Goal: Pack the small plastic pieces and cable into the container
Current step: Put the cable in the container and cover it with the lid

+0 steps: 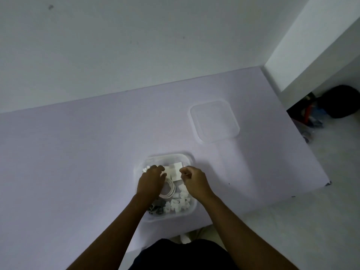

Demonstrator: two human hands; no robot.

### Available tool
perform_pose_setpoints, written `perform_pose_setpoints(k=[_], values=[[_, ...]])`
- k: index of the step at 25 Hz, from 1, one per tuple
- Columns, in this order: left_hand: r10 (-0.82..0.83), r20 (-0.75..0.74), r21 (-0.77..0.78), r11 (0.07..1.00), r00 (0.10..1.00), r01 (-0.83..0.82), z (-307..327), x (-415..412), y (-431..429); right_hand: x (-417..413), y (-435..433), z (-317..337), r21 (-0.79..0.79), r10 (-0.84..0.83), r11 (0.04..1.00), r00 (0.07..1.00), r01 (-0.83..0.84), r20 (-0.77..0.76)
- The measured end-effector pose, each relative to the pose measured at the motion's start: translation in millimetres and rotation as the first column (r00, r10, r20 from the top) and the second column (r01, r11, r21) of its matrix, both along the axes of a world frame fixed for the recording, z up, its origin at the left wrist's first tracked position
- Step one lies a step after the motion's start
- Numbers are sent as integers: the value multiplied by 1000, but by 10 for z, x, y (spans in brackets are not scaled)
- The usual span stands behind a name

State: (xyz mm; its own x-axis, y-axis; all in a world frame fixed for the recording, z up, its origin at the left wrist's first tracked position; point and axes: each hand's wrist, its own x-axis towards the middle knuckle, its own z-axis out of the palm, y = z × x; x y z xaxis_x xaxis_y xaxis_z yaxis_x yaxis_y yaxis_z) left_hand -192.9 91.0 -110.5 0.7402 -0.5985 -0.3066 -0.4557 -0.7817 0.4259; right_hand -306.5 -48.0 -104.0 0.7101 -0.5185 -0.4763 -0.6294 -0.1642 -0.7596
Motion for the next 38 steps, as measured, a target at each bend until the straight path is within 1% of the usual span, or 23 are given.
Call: perform_pose_setpoints(k=[2,3,5,7,8,10,13,15,18,20,22,25,27,29,32,35,38], values=[[36,36,-135,990,999,-31,181,110,-215,16,-194,49,20,-118,993,987,117,112],[54,24,-197,979,998,-48,276,169,-372,30,-321,62,26,-167,986,975,165,145],[99,-45,-295,950,994,-108,361,309,-782,78,-645,65,32,-238,971,957,236,167],[144,-135,-337,924,980,-182,339,419,-1192,177,-1004,88,35,-301,954,941,299,154],[172,-196,-329,916,965,-230,286,450,-1406,230,-1209,101,32,-332,943,932,331,144],[214,-309,-255,920,927,-297,125,519,-1840,351,-1661,99,0,-359,932,924,362,130],[337,-390,-127,902,857,-412,-175,610,-2358,518,-2340,-33,-82,-308,947,950,311,49],[415,-395,-55,880,819,-472,-341,655,-2558,632,-2699,-174,-98,-299,950,954,297,-7],[503,-320,33,853,803,-521,-534,710,-2777,836,-3112,-447,-91,-286,957,951,276,-115],[541,-288,42,832,790,-553,-561,709,-2905,932,-3195,-592,-100,-222,973,961,208,-163],[600,-322,50,783,732,-620,-561,694,-2992,980,-3182,-678,-116,-214,973,964,198,-155],[659,-422,51,703,623,-709,-512,692,-2990,923,-3163,-612,-89,-322,946,938,313,-129],[645,-478,-32,666,597,-745,-423,697,-2903,828,-3146,-489,-122,-400,913,913,390,-73],[604,-488,-138,659,629,-740,-219,706,-2774,735,-3050,-280,-180,-474,864,880,471,25],[540,-480,-286,648,691,-706,200,733,-2526,631,-2805,100,-152,-570,799,813,582,119],[495,-379,-388,682,782,-619,549,787,-1977,519,-2297,440,-73,-546,825,824,560,153],[500,-322,-385,706,804,-594,667,793,-1276,459,-1623,504,-2,-509,856,844,516,168]])
